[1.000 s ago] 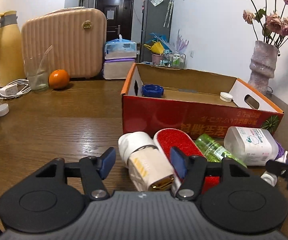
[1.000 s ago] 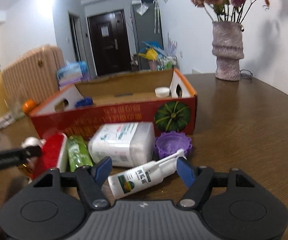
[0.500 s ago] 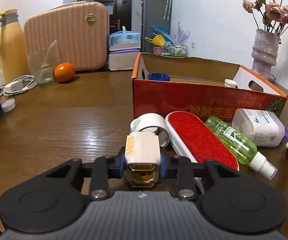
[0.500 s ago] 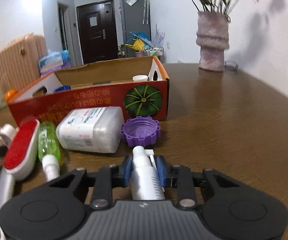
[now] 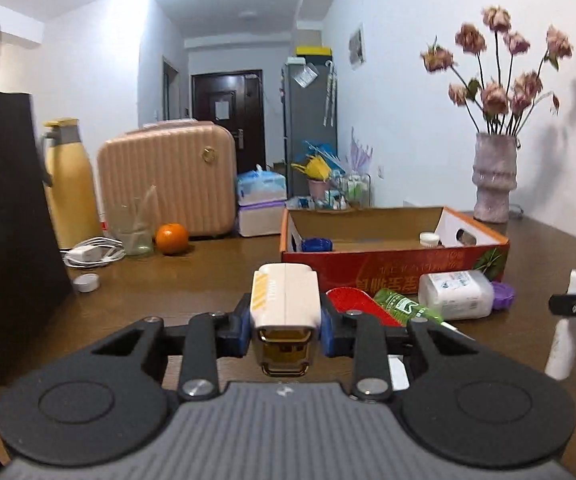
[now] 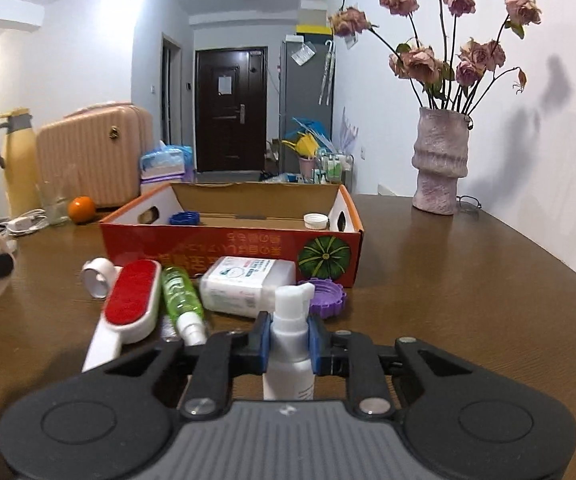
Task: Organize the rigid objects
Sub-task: 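Carry spray bottle and plug adapter into the box and open both tools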
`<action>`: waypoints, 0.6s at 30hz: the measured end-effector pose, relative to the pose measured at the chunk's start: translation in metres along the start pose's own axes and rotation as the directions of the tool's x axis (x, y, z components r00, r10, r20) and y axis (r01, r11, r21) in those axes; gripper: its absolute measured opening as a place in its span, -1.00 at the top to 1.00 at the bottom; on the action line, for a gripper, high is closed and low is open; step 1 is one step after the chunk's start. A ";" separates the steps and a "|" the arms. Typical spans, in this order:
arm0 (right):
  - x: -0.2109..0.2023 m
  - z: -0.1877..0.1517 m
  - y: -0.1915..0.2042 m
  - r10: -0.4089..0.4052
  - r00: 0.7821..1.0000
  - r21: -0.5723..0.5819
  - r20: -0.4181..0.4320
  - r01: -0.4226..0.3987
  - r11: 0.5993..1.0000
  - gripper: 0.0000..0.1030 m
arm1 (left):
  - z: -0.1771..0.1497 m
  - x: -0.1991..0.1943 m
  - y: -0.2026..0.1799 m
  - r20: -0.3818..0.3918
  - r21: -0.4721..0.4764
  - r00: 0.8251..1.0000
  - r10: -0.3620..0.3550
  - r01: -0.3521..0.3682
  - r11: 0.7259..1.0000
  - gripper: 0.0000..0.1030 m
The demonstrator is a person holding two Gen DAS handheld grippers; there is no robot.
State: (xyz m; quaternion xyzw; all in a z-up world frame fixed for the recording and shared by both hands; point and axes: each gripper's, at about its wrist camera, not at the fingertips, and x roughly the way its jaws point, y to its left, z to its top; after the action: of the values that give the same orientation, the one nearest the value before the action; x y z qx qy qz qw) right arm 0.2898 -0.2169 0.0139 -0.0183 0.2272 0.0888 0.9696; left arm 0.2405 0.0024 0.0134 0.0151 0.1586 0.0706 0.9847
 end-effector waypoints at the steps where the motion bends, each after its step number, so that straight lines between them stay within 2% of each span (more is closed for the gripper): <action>1: -0.009 -0.002 0.001 0.012 1.000 0.010 0.009 -0.012 1.000 0.64 | 0.001 -0.010 0.001 0.010 -0.002 1.000 0.004 -0.004 1.000 0.39; 4: -0.047 -0.005 0.010 0.027 0.995 0.003 0.094 -0.027 1.000 0.65 | 0.000 -0.053 0.006 0.080 -0.022 0.997 0.022 -0.021 1.000 0.39; 8: -0.097 -0.010 0.024 0.033 0.978 -0.012 0.207 -0.031 0.999 0.65 | -0.003 -0.104 0.011 0.192 -0.035 0.980 0.043 -0.037 0.999 0.39; 13: -0.147 -0.020 0.039 0.045 0.959 -0.035 0.280 -0.037 0.999 0.64 | -0.006 -0.134 0.017 0.226 -0.064 0.974 0.026 -0.012 0.998 0.39; 18: -0.167 -0.023 0.044 0.042 0.950 -0.044 0.309 -0.030 0.999 0.64 | -0.005 -0.147 0.020 0.245 -0.061 0.969 0.011 0.004 0.998 0.39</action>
State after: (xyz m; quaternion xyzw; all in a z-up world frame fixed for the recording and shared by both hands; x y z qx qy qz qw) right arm 0.1250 -0.2030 0.0680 -0.0187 0.0710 0.1127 0.9909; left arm 0.0982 0.0011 0.0548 -0.0062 0.0335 0.0750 0.9966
